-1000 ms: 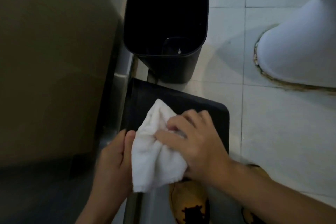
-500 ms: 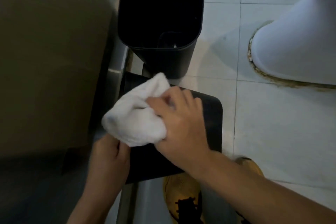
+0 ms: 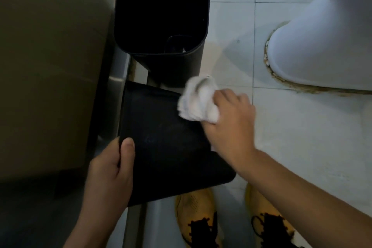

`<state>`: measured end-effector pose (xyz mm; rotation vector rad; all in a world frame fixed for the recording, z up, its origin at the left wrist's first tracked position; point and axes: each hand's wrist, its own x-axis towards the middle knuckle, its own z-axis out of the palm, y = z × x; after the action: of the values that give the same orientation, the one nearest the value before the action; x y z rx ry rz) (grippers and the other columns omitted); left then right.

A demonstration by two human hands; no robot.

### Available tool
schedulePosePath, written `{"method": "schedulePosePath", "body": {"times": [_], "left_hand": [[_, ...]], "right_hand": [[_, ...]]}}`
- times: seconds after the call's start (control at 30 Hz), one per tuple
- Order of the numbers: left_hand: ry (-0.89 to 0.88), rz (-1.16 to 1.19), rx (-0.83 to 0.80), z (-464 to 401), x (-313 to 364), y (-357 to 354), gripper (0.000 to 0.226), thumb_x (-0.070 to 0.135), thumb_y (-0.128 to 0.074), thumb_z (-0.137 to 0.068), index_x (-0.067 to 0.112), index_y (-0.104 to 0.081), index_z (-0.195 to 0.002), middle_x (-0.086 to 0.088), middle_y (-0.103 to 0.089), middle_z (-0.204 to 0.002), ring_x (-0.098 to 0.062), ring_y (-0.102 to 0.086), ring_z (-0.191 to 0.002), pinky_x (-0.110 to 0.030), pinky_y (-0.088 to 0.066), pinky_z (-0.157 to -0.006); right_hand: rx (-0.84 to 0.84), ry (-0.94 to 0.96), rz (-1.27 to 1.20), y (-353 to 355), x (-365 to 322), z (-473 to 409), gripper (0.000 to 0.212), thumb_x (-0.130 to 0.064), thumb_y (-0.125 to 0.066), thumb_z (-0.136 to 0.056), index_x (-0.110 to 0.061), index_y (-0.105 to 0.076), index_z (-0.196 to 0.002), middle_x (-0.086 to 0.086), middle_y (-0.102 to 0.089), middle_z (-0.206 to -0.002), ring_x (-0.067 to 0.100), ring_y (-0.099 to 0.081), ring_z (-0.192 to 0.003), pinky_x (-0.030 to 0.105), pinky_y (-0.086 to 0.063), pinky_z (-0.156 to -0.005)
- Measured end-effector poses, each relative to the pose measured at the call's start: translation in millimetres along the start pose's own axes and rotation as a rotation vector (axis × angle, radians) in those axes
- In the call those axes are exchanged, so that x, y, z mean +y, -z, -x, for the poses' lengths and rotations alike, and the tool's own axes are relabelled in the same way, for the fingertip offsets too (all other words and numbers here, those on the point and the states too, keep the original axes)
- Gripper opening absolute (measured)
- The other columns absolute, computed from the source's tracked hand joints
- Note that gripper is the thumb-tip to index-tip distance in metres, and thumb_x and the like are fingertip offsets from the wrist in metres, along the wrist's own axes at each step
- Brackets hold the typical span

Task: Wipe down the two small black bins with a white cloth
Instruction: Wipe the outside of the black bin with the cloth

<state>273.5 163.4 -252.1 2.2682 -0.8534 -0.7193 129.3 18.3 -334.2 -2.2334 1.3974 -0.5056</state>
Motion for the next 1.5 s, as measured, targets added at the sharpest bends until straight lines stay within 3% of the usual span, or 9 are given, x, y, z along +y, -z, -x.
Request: {"method": "schedulePosePath", "body": {"times": [0.27, 0.37, 0.5, 0.6, 0.7, 0.9, 1.27, 1.37, 1.5], "left_hand": [[0.039, -0.078, 0.078, 3.8, -11.7, -4.6, 0.04, 0.019, -0.045, -0.099, 0.004, -0.045, -0.062, -0.014, -0.049, -0.054, -0.017, -0.048, -0.052, -0.023, -0.03, -0.044], [0.103, -0.026, 0.068, 3.5, -10.4, -5.2, 0.033, 0.009, -0.047, -0.098, 0.002, -0.054, -0.067, -0.011, -0.059, -0.063, -0.022, -0.06, -0.062, -0.032, -0.04, -0.052], [0.045, 0.071, -0.019, 1.6, -15.9, 0.8, 0.007, 0.019, -0.064, -0.087, 0.014, -0.065, -0.082, 0.014, -0.069, -0.074, 0.004, -0.064, -0.072, -0.017, -0.052, -0.066], [0.067, -0.022, 0.014, 0.4, -19.5, -0.4, 0.031, 0.018, -0.052, -0.097, 0.02, -0.057, -0.067, -0.006, -0.059, -0.062, -0.014, -0.057, -0.057, -0.031, -0.048, -0.058], [-0.018, -0.097, 0.053, -0.9, -6.2, -1.7, 0.04, 0.02, -0.044, -0.099, 0.013, -0.044, -0.06, -0.003, -0.046, -0.051, -0.011, -0.047, -0.049, -0.015, -0.032, -0.045], [0.063, 0.034, 0.013, 3.6, 0.6, -1.7, 0.038, 0.027, -0.041, -0.098, 0.011, -0.05, -0.065, -0.003, -0.056, -0.064, -0.009, -0.047, -0.043, -0.013, -0.033, -0.037], [0.023, -0.04, 0.018, 2.0, -4.2, -1.9, 0.04, 0.04, -0.039, -0.095, 0.015, -0.051, -0.066, -0.008, -0.055, -0.058, -0.018, -0.049, -0.046, -0.029, -0.034, -0.04], [0.051, -0.027, -0.02, 0.8, -5.0, -0.6, 0.041, 0.037, -0.038, -0.097, 0.01, -0.053, -0.069, -0.015, -0.056, -0.061, -0.032, -0.053, -0.052, -0.034, -0.039, -0.044], [0.06, -0.03, -0.018, 7.3, -5.5, 1.8, 0.043, 0.043, -0.038, -0.092, 0.01, -0.052, -0.067, -0.007, -0.058, -0.057, -0.02, -0.052, -0.045, -0.03, -0.041, -0.042]], "right_hand": [[-0.193, 0.335, 0.011, 8.0, -72.9, -8.4, 0.074, -0.045, -0.059, -0.078, -0.037, -0.041, -0.149, 0.004, -0.053, -0.129, 0.026, -0.044, -0.097, 0.042, -0.037, -0.077], [-0.17, 0.384, -0.077, 7.8, -58.1, 9.3, 0.063, -0.039, -0.061, -0.081, -0.034, -0.052, -0.143, 0.006, -0.053, -0.133, 0.028, -0.047, -0.103, 0.042, -0.037, -0.079], [-0.149, 0.555, -0.108, 3.6, -41.6, 52.0, 0.056, -0.043, -0.073, -0.08, -0.031, -0.062, -0.133, 0.008, -0.057, -0.127, 0.027, -0.051, -0.099, 0.04, -0.039, -0.078], [-0.047, 0.654, -0.113, -6.1, -26.6, 49.8, 0.044, -0.049, -0.069, -0.087, -0.029, -0.069, -0.127, 0.01, -0.065, -0.12, 0.027, -0.054, -0.09, 0.037, -0.039, -0.073], [0.042, 0.529, -0.089, -13.9, -3.1, 28.7, 0.043, -0.043, -0.069, -0.087, -0.025, -0.068, -0.127, 0.011, -0.067, -0.113, 0.031, -0.056, -0.082, 0.04, -0.043, -0.071], [0.045, -0.005, 0.0, 12.7, 86.5, -11.9, 0.048, -0.025, -0.048, -0.076, -0.012, -0.067, -0.117, 0.012, -0.062, -0.1, 0.037, -0.056, -0.085, 0.043, -0.042, -0.069], [0.155, 0.645, -0.061, -14.5, 34.2, 78.8, 0.042, -0.036, -0.072, -0.09, -0.026, -0.059, -0.129, 0.004, -0.058, -0.117, 0.026, -0.055, -0.083, 0.041, -0.043, -0.067], [0.159, 0.572, -0.027, -19.2, 54.7, 62.5, 0.033, -0.028, -0.061, -0.097, -0.021, -0.062, -0.129, 0.009, -0.064, -0.11, 0.03, -0.055, -0.077, 0.041, -0.042, -0.066], [0.117, 0.073, 0.151, -3.1, 122.3, 4.3, 0.045, -0.019, -0.052, -0.076, -0.012, -0.065, -0.119, 0.018, -0.063, -0.099, 0.04, -0.058, -0.082, 0.044, -0.043, -0.067]]}}
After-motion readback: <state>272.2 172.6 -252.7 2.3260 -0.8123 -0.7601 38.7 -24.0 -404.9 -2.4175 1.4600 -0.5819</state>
